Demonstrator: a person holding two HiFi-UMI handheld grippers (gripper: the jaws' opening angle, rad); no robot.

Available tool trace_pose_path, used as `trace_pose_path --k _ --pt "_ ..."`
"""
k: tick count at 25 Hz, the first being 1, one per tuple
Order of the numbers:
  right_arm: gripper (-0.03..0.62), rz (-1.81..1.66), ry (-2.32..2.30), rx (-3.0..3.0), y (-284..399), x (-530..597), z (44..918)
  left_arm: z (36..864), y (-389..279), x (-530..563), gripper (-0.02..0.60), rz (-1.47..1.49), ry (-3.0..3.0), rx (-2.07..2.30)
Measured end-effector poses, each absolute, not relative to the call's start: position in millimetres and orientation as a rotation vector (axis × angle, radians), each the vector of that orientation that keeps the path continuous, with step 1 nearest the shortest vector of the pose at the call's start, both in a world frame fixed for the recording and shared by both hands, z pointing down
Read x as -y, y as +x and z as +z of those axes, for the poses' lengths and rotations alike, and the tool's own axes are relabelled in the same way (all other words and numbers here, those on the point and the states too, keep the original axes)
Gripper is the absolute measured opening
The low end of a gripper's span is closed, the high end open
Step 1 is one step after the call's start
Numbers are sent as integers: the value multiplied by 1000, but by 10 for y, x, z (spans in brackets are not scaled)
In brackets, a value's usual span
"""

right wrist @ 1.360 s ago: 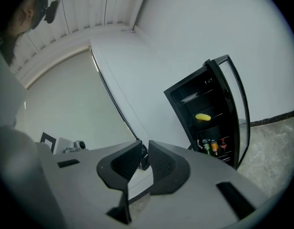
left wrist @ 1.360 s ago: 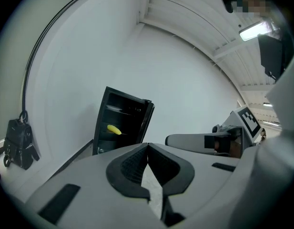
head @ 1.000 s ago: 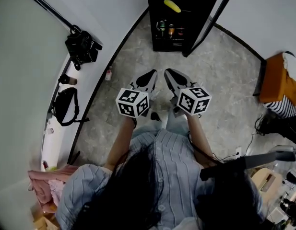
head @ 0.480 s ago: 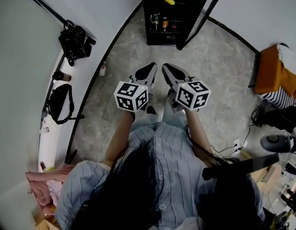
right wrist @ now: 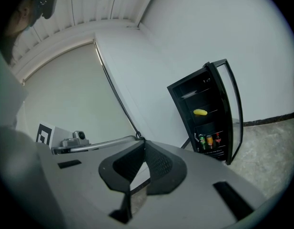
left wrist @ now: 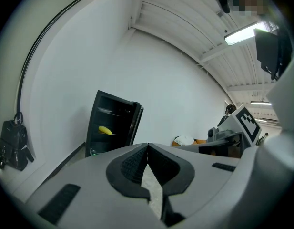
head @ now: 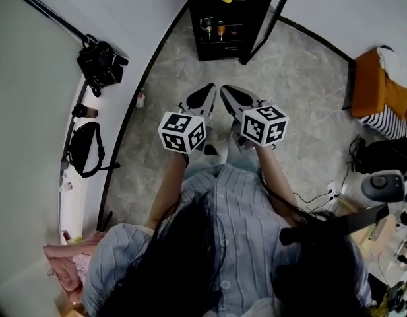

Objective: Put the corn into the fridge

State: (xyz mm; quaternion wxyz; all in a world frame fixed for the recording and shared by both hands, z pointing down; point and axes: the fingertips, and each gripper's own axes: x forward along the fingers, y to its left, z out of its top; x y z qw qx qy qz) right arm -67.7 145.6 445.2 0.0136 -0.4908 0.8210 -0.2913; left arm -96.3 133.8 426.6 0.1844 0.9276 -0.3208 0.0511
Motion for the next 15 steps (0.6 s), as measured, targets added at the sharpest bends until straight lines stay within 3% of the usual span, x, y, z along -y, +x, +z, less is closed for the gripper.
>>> trace_pose_path --k 15 --pt "20 -948 -1453 -2620 -987 -1200 4567 4291 -1301 -1153 9 133 2574 1007"
